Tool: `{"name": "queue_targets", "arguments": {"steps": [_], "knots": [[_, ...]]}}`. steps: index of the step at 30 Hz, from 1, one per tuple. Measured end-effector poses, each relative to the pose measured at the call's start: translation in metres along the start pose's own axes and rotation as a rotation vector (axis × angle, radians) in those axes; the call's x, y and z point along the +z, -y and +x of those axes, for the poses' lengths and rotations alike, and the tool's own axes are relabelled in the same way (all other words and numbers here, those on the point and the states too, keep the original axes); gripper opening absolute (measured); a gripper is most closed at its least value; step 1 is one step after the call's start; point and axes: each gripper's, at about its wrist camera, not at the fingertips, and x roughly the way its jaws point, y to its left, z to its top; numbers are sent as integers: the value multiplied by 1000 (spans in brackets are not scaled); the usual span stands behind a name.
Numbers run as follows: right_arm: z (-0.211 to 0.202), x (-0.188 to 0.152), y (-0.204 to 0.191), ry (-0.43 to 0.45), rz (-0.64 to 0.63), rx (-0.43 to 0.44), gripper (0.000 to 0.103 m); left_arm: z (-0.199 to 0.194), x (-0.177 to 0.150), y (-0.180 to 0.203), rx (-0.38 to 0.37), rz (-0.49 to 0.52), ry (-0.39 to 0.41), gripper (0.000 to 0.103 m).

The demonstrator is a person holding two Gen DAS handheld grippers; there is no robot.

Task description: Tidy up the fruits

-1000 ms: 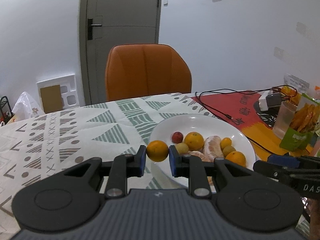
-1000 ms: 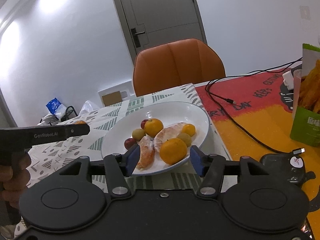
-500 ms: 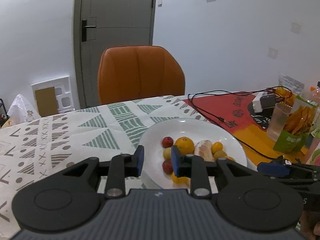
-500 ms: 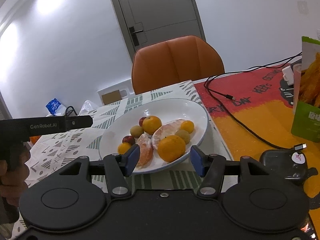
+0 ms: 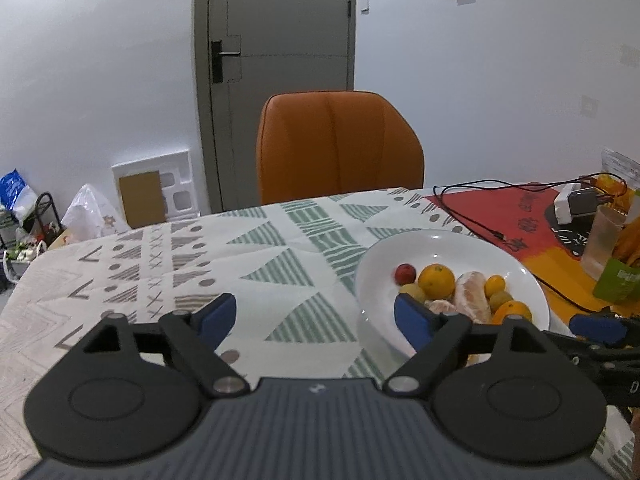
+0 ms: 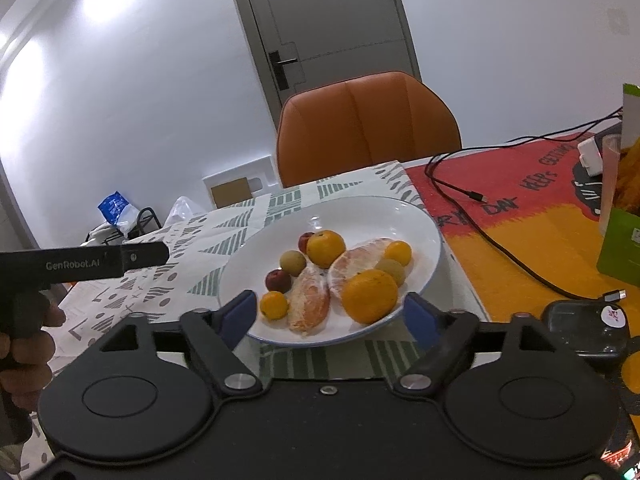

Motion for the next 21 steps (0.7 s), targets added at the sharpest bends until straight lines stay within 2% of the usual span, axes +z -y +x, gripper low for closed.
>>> {"name": "queue_targets", "arguments": {"steps": [4,21], "knots": [[-2,1,-10,16,-24,1,103,-6,-4,-8,16,-13,-9,94],[-2,3,-45,3,-45,38,103,-32,-15,-52,87,-78,-61,103]]}}
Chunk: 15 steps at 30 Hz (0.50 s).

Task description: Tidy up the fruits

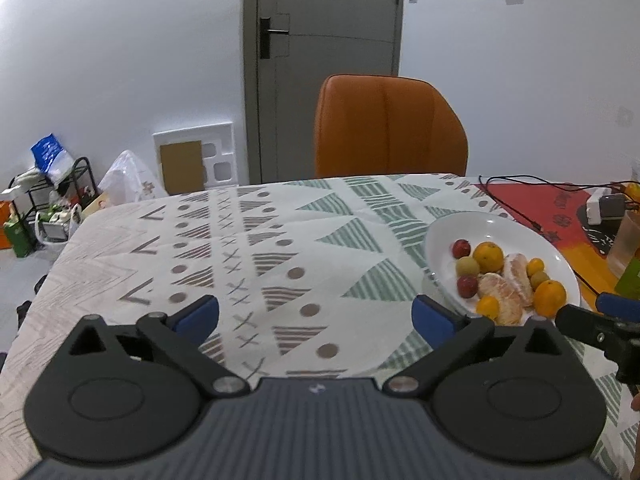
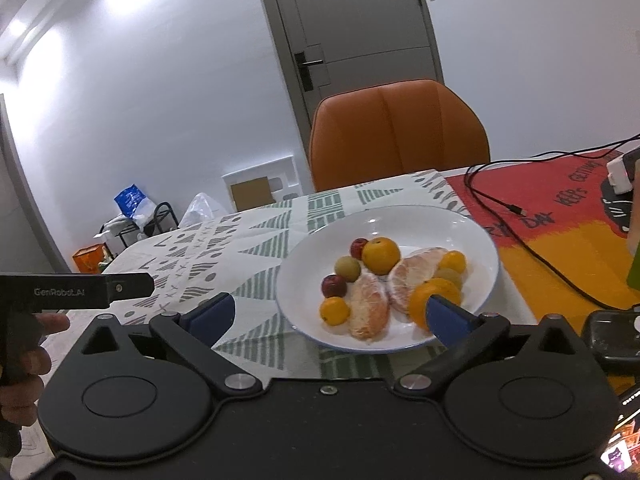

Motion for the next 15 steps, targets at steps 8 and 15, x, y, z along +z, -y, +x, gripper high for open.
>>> {"name": "queue_targets", "arguments": {"steps": [8,15], "knots": [[-1,0,-18,-16,-23,31,103,-17,-7,-21,26,-13,1,103],[-2,0,-31,-29,-42,46,103,-31,-11,-36,34,-25,10,103]]}}
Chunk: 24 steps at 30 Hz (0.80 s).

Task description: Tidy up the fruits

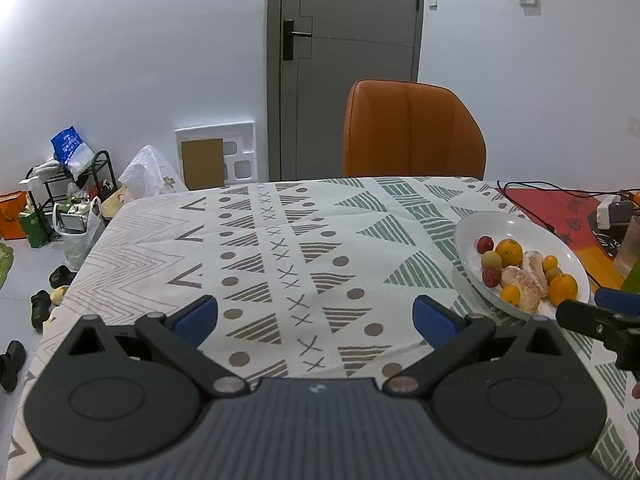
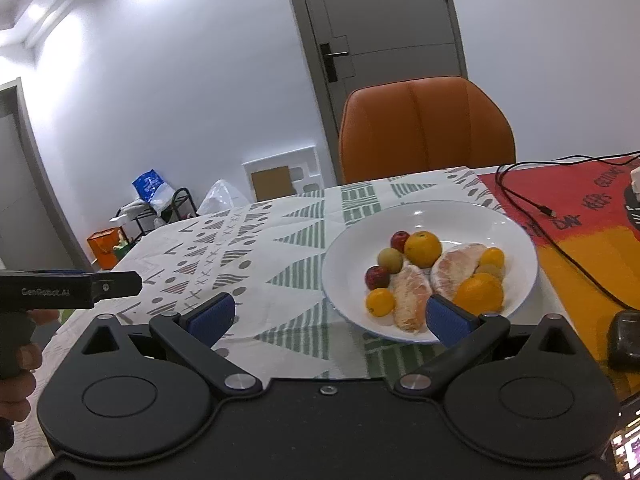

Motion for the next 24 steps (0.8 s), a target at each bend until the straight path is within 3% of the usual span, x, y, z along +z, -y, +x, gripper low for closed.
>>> {"name": "queue_targets", "arguments": {"steps": [24], "knots": [[-22,-3,-24,-49,-41,52,103,-56,-21,-28,39,-48,23,103]]}}
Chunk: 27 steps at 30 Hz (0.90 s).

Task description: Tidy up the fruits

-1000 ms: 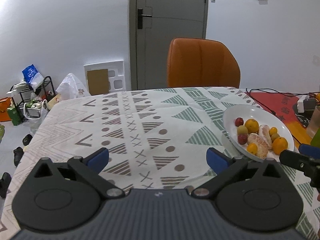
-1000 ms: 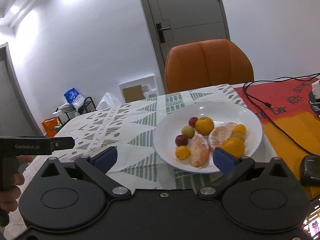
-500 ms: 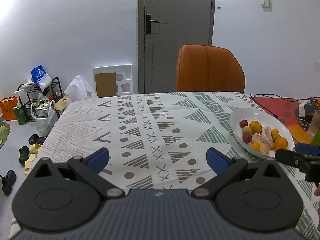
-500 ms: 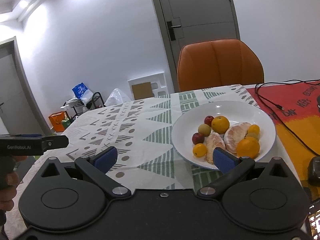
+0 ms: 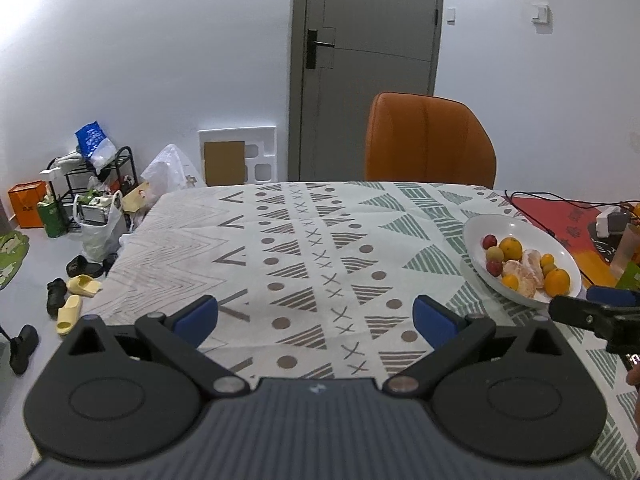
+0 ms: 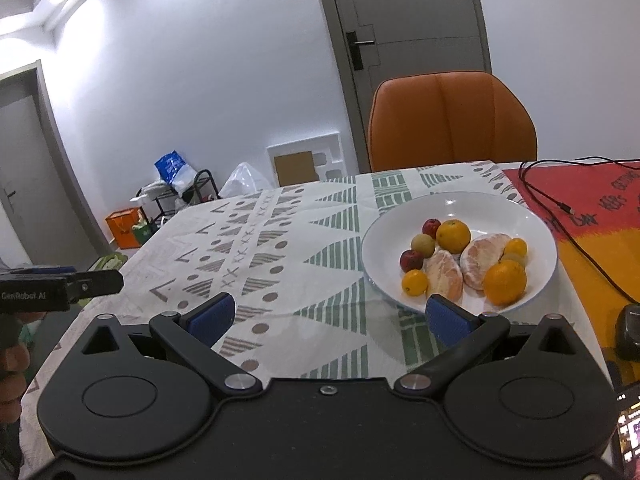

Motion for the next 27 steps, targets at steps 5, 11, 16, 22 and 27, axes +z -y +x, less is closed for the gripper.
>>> {"name": "queue_targets", "arguments": {"steps": [5,11,16,22,27], "knots": [[-7,-2,-7,-11,-19,-2,103,-8,-3,-8,11,-16,-19,103],[-16,-6,-12,-6,-4,-7,103,-22,-9,-14,2,-30,-22,103],[-22,-8,-14,-7,-3,-16,103,-27,-15,-19,3,-35,-31,103],[-26,-14,-12,-12,15,-27,103,-32,-19,-25,6,-34,-36,103],[-29,-17,-11,-12,20,-20,103,-34,-21,-25,13,-28,-39,103]]}}
